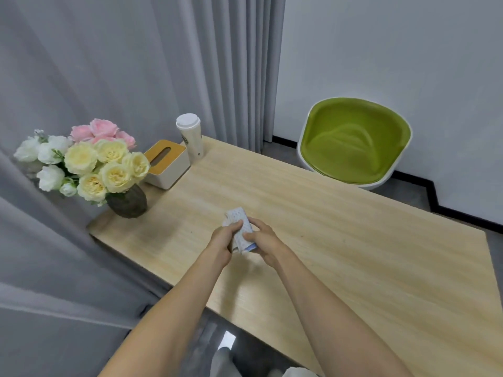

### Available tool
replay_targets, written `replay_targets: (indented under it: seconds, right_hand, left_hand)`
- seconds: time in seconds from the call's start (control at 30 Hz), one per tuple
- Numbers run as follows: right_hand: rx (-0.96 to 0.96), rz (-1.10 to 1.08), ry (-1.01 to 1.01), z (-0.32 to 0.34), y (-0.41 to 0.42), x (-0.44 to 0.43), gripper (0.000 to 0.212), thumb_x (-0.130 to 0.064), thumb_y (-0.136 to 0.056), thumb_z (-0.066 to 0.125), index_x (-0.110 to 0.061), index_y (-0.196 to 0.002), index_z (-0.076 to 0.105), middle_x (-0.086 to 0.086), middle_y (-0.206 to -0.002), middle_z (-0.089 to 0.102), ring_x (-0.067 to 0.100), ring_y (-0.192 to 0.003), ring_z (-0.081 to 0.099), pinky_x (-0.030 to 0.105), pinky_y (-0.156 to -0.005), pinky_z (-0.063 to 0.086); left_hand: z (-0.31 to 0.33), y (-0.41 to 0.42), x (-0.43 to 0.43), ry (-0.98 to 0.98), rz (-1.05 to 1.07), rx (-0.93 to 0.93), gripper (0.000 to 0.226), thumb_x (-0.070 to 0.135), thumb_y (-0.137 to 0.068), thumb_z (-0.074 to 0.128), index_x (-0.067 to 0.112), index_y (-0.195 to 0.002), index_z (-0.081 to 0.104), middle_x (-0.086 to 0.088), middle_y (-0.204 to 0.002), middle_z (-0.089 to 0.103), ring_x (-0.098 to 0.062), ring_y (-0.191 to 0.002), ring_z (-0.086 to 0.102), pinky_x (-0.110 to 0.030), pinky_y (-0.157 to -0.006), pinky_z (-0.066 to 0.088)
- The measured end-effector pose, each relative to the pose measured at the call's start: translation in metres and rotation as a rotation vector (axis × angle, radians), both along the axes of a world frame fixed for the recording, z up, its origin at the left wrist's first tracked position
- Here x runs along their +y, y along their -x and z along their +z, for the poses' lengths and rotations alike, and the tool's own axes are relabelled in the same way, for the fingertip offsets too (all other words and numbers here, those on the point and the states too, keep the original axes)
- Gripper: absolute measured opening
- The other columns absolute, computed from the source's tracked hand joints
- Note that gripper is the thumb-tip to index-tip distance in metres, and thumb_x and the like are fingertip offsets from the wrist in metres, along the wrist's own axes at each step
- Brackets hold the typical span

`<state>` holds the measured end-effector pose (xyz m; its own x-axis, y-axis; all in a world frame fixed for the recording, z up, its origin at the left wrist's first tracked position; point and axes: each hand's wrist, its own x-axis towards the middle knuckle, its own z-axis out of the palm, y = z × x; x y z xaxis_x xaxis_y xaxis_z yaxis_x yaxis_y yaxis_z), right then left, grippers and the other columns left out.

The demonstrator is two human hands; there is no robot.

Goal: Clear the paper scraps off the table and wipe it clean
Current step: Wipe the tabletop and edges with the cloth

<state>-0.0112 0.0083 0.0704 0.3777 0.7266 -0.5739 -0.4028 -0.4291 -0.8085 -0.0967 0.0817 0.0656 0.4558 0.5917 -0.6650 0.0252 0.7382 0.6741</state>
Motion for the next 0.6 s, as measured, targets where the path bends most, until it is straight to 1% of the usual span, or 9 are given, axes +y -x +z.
replay_targets:
  seconds: [0.1,0.2,0.23,0.27,0.3,0.37,0.43,0.53,0.6]
  right_hand:
    - [-0.052,0.024,0.104,-0.009,-0.013,0.016,0.043,-0.002,-0.09,0.052,-0.017,-0.13,0.047,0.014,-0.116,0.061,0.022,-0.08,0.064,0.028,-0.064,0.054]
    - [-0.317,0.116,0.227,-0.027,-0.023,0.029,0.04,-0.008,-0.089,0.053,-0.013,-0.129,0.05,0.008,-0.102,0.061,0.019,-0.077,0.06,0.024,-0.06,0.045]
    - [-0.444,0.163,0.261,-0.035,-0.025,0.033,0.041,-0.01,-0.089,0.053,-0.014,-0.13,0.049,0.007,-0.105,0.058,0.02,-0.087,0.059,0.025,-0.067,0.045]
    - [-0.567,0.229,0.295,-0.046,-0.025,0.04,0.043,-0.011,-0.089,0.052,-0.015,-0.132,0.047,0.008,-0.117,0.054,0.021,-0.103,0.054,0.026,-0.077,0.044]
    - [-0.684,0.295,0.32,-0.053,-0.024,0.04,0.047,-0.012,-0.089,0.051,-0.016,-0.135,0.043,0.008,-0.131,0.046,0.022,-0.118,0.046,0.028,-0.09,0.041]
    - [-0.838,0.415,0.332,-0.066,-0.018,0.045,0.056,-0.013,-0.09,0.05,-0.017,-0.143,0.033,0.008,-0.149,0.027,0.024,-0.137,0.025,0.034,-0.108,0.03]
    - [-0.909,0.503,0.304,-0.078,-0.005,0.056,0.062,-0.017,-0.093,0.049,-0.016,-0.149,0.023,0.008,-0.158,0.012,0.024,-0.145,0.01,0.035,-0.116,0.015]
    - [-0.996,0.594,0.245,-0.096,0.024,0.064,0.065,-0.022,-0.096,0.046,-0.015,-0.152,0.012,0.008,-0.16,-0.001,0.02,-0.147,-0.003,0.032,-0.118,-0.002]
    - [-1.057,0.649,0.224,-0.11,0.042,0.061,0.066,-0.025,-0.098,0.043,-0.014,-0.152,0.007,0.008,-0.16,-0.007,0.019,-0.147,-0.009,0.033,-0.118,-0.009]
  left_hand:
    - [-0.018,-0.009,0.025,-0.081,-0.03,0.1,0.034,0.006,-0.092,0.058,-0.003,-0.124,0.055,-0.017,-0.099,0.067,-0.027,-0.079,0.066,-0.03,-0.057,0.056]
    - [-0.038,-0.012,0.053,-0.234,-0.106,0.298,0.032,0.012,-0.093,0.06,0.0,-0.121,0.052,-0.015,-0.109,0.062,-0.026,-0.085,0.061,-0.027,-0.059,0.048]
    - [-0.044,-0.011,0.065,-0.325,-0.155,0.388,0.028,0.015,-0.094,0.059,0.002,-0.117,0.05,-0.014,-0.109,0.06,-0.025,-0.087,0.058,-0.027,-0.059,0.045]
    - [-0.05,-0.005,0.081,-0.422,-0.2,0.476,0.025,0.018,-0.095,0.058,0.003,-0.114,0.049,-0.015,-0.109,0.058,-0.025,-0.089,0.056,-0.027,-0.062,0.044]
    - [-0.055,0.003,0.095,-0.54,-0.241,0.563,0.025,0.022,-0.095,0.057,0.004,-0.111,0.049,-0.017,-0.109,0.057,-0.027,-0.092,0.057,-0.029,-0.067,0.044]
    - [-0.065,0.028,0.126,-0.812,-0.305,0.771,0.026,0.026,-0.096,0.053,0.004,-0.109,0.049,-0.017,-0.11,0.056,-0.033,-0.095,0.058,-0.035,-0.072,0.045]
    - [-0.077,0.063,0.16,-1.018,-0.328,0.979,0.019,0.016,-0.096,0.05,0.003,-0.11,0.049,-0.018,-0.111,0.051,-0.036,-0.095,0.055,-0.037,-0.071,0.042]
    - [-0.091,0.11,0.187,-1.057,-0.372,1.216,0.022,0.014,-0.095,0.05,0.005,-0.114,0.048,-0.017,-0.116,0.048,-0.034,-0.102,0.051,-0.034,-0.068,0.033]
    - [-0.103,0.119,0.181,-1.061,-0.428,1.274,0.028,0.014,-0.094,0.052,0.004,-0.12,0.049,-0.019,-0.118,0.048,-0.037,-0.104,0.05,-0.038,-0.071,0.037]
